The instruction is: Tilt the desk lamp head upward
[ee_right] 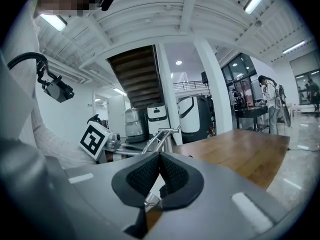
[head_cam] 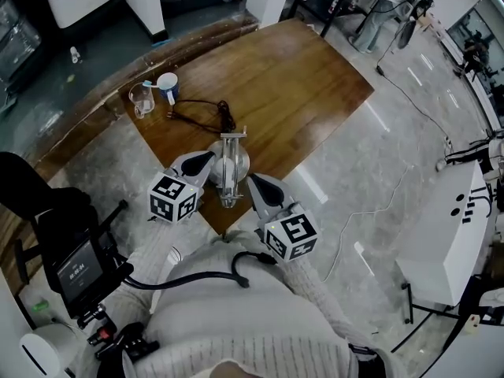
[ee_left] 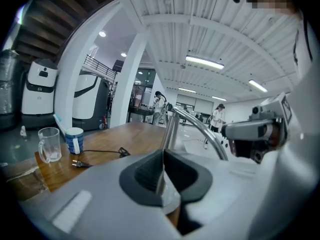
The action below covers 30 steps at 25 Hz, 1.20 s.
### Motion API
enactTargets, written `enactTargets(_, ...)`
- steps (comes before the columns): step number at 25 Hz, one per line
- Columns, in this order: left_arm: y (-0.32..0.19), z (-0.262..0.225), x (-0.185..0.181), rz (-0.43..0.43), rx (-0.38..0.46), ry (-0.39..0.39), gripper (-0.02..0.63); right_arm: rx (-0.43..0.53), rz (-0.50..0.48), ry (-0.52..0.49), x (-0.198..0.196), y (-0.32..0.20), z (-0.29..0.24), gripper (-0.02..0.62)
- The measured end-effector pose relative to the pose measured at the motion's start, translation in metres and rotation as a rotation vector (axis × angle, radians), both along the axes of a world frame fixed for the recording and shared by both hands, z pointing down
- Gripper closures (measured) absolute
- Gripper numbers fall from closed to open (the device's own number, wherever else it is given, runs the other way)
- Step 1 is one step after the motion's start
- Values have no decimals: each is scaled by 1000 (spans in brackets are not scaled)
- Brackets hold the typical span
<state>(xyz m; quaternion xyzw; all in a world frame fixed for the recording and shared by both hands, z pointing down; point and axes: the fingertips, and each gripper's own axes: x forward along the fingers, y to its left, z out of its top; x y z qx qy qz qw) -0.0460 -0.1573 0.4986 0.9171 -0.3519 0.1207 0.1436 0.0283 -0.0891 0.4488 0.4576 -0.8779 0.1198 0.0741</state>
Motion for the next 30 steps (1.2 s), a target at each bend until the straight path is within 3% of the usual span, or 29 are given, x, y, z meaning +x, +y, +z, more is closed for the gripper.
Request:
enactTargets(5, -9, 12, 19, 65, -11, -16, 592, 57, -19, 59, 14, -17, -4, 598)
enactTargets(11, -11, 14, 30, 117, -17, -17, 494, 52, -48, 61, 12, -24, -3, 598)
enactTargets(17, -19, 11, 33, 129, -29, -9, 466, 175, -136, 217, 5, -25, -6, 598)
enactTargets(19, -20, 11, 34, 145, -32, -6, 462, 223, -204, 298, -1, -23, -4, 590)
enactTargets(20, -20, 11, 35, 156, -34, -4, 460, 250, -244, 350, -4, -22, -2, 545)
enactTargets(23, -20, 12, 37, 207, -48, 10, 456, 383, -364, 589, -11, -17, 7, 498)
enactTargets(27, -20, 10, 38, 286, -61, 9, 454, 649, -491, 932, -17, -10, 14, 478)
enactTargets(30, -20, 10, 38, 317, -72, 9, 454, 874, -609, 1107, -28, -2, 18, 392)
